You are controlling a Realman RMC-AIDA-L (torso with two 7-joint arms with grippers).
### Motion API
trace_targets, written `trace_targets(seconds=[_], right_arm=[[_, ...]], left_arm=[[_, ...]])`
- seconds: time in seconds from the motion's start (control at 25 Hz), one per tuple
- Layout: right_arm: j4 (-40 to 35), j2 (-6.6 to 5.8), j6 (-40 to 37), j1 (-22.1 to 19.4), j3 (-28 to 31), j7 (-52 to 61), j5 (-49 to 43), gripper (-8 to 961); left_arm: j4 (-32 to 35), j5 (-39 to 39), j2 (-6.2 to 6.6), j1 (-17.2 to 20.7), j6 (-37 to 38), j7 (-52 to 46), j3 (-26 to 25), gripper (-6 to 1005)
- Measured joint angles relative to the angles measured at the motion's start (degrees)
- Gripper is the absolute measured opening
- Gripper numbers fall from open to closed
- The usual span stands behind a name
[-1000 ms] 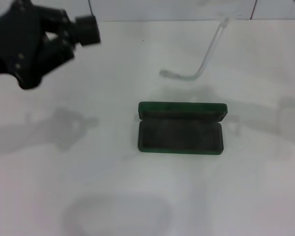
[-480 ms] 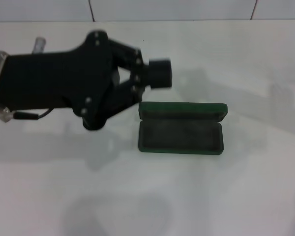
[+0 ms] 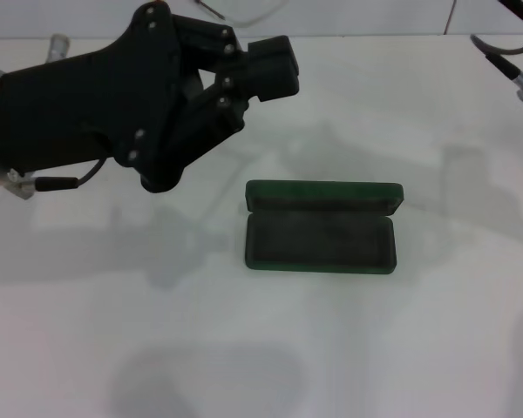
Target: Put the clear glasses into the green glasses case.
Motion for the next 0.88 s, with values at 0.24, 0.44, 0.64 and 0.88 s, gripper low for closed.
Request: trace_targets(seconds=[0.24,0.44,0.64,0.88], right_arm=[[0.0,0.0,0.7,0.1,-1.4,0.0,0.0,96],[0.0,0.0,1.5,0.1,-2.7,-0.2,-0.3,96],[-0.6,0.0,3.4,0.0,-4.4,-0.7,-0.4,97],[-0.9,0.0,5.5,0.4,-7.2,-1.5,-0.6,98]], left_arm=[[-0.2,-1.0,0.0,0.0,0.0,0.2,0.1,42],[-0.3,-1.7,-0.01,0.2,-0.2,0.9,-0.2,42],[-1.5,-2.6,0.13,0.2,-0.4,1.0,-1.3,42],[-3.4,-2.4,0.31,-0.5,-0.9,1.9,-2.7,41]])
